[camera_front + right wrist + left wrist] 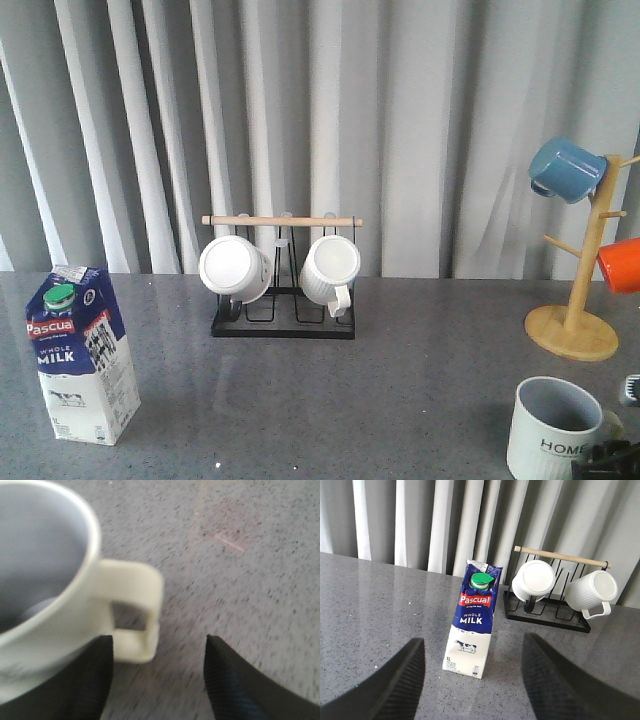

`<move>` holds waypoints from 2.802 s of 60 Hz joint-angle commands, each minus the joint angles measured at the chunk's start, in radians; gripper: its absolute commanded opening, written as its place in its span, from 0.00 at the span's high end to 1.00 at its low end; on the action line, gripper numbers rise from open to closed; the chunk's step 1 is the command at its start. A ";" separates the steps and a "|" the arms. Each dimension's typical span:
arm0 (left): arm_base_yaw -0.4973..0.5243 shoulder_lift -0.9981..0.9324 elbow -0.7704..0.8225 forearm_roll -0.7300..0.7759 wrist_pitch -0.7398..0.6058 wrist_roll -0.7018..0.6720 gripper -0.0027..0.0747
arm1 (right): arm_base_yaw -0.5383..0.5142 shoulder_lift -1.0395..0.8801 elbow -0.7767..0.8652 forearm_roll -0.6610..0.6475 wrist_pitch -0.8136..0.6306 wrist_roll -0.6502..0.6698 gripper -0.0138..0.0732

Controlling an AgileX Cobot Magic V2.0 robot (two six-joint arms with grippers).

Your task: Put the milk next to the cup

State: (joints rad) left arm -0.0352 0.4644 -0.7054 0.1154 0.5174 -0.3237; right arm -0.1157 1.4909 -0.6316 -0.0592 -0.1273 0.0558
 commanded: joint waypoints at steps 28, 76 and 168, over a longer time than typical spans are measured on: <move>0.002 0.014 -0.031 0.028 -0.050 -0.001 0.43 | 0.119 -0.009 -0.149 -0.141 -0.157 0.089 0.85; 0.002 0.014 -0.031 0.027 -0.037 -0.001 0.43 | 0.461 0.147 -0.229 -0.039 -0.047 0.102 0.83; 0.002 0.014 -0.031 0.027 0.003 -0.001 0.43 | 0.462 -0.663 -0.212 -0.028 0.901 -0.007 0.85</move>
State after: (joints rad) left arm -0.0348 0.4644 -0.7054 0.1381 0.5865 -0.3237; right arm 0.3467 0.8968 -0.8312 -0.0714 0.7592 0.0669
